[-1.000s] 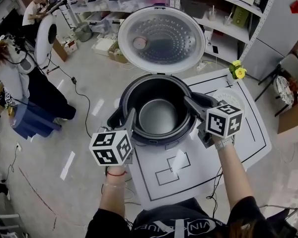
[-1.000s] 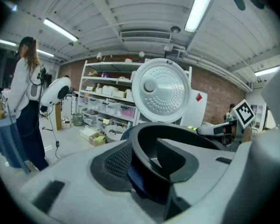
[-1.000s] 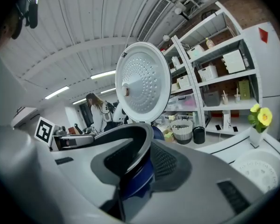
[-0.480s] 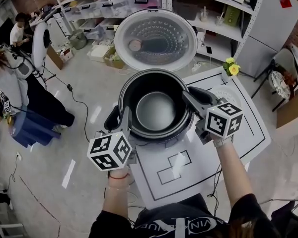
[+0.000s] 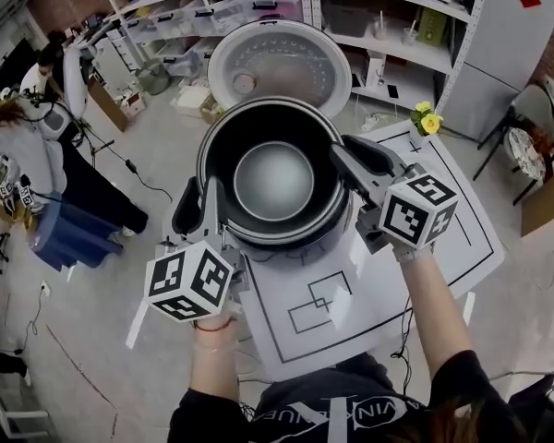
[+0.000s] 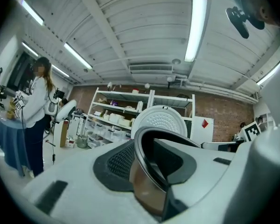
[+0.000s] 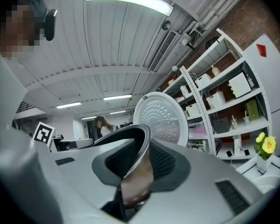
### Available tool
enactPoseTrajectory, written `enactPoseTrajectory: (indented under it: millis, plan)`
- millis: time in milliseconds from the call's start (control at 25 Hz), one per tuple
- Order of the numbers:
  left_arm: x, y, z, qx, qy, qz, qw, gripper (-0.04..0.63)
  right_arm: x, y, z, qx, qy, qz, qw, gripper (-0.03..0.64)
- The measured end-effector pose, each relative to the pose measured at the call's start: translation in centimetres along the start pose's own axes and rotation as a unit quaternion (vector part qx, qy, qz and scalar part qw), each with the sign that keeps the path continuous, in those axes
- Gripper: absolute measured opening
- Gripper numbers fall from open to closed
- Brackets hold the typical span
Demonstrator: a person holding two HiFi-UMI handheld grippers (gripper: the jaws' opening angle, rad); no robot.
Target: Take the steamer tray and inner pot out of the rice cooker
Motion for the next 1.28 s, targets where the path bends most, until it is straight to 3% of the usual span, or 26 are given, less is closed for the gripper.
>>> enactPoseTrajectory:
  millis: [240, 520, 840, 1280]
  plan:
    - [3.0, -1.2, -3.6, 0.003, 0.015, -0.046, 0.9988, 0.121, 3.0, -2.7, 0.0, 0.017, 0.003, -0.032, 0.999, 0.092]
    - [3.7, -0.8, -8.6, -0.029, 0.011, -0.059, 0.9978, 0.121, 5.9, -7.5, -2.0, 0.001, 0.003, -0.066, 0.998, 0.090]
    - [0.9, 2.4, -16.4, -0.103, -0.011, -0.045, 0.9936, 0.121, 6.9, -15.3, -8.0, -0.071, 0.002, -0.085, 0.994, 0.081]
    - [-6.7, 8.4, -28.0, -0.215, -0.043, 0.025, 0.9753, 0.121, 5.3, -26.8, -17.8, -0.200, 0.019, -0.088, 0.976, 0.074]
Point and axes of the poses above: the fingertips, and each gripper's own axes: y forward along the fingers, z to its left, x out of its top, the point moved 2 cm from there along -y, backward along the fingers, and after that the axes turned 10 degrees about -x, right-handed, at the moved point
